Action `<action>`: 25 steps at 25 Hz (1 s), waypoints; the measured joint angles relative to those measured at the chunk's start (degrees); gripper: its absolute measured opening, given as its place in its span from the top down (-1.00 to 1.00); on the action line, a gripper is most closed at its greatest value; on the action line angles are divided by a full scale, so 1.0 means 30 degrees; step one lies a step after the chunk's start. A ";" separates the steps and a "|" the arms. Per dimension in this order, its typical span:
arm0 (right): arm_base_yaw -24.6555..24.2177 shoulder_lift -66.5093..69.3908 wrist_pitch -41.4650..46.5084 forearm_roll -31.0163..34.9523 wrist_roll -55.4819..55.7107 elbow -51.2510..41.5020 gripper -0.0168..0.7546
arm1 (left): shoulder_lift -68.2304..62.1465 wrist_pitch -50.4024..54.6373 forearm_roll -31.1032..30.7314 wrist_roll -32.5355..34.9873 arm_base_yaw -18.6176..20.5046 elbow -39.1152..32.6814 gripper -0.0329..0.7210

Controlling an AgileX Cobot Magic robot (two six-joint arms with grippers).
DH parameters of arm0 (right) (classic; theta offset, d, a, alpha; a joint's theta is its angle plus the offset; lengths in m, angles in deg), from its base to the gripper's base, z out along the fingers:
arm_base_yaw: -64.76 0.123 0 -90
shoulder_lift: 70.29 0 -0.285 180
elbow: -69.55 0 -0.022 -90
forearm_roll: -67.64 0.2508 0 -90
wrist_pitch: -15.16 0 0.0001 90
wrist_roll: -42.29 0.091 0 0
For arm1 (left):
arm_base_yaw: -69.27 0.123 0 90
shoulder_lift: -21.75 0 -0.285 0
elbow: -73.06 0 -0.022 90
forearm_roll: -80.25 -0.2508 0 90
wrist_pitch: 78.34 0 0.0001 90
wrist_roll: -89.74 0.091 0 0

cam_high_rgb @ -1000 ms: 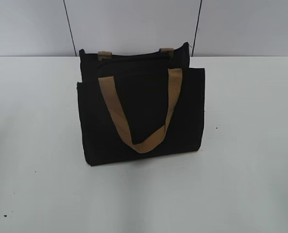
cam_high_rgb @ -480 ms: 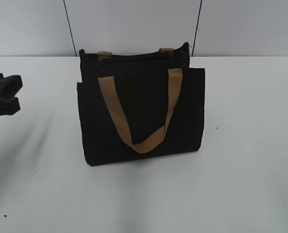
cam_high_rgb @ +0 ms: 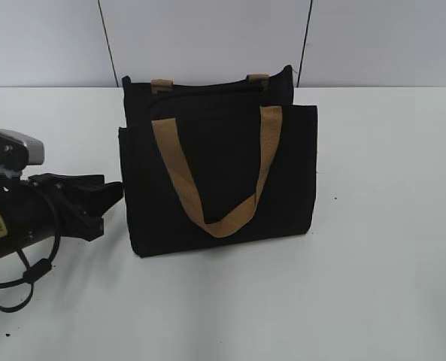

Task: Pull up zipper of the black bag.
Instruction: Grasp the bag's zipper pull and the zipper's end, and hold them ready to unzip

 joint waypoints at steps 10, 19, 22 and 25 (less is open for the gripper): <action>0.0000 0.0000 0.0000 0.0000 0.0000 0.0000 -0.56 | -0.2918 -0.0216 -0.2722 -0.0339 -0.0001 0.3027 0.08; 0.0000 0.0000 0.0000 0.0000 0.0000 0.0000 -0.56 | -0.4442 -0.0111 -0.3982 -0.0339 -0.0001 0.4811 0.08; 0.0000 0.0000 0.0000 0.0000 0.0000 0.0000 -0.56 | -0.4858 -0.0189 -0.4024 -0.0358 -0.0001 0.5172 0.11; 0.0000 0.0000 0.0000 0.0000 0.0000 0.0000 -0.56 | -0.4901 -0.0024 -0.4024 -0.0358 -0.0001 0.5226 0.34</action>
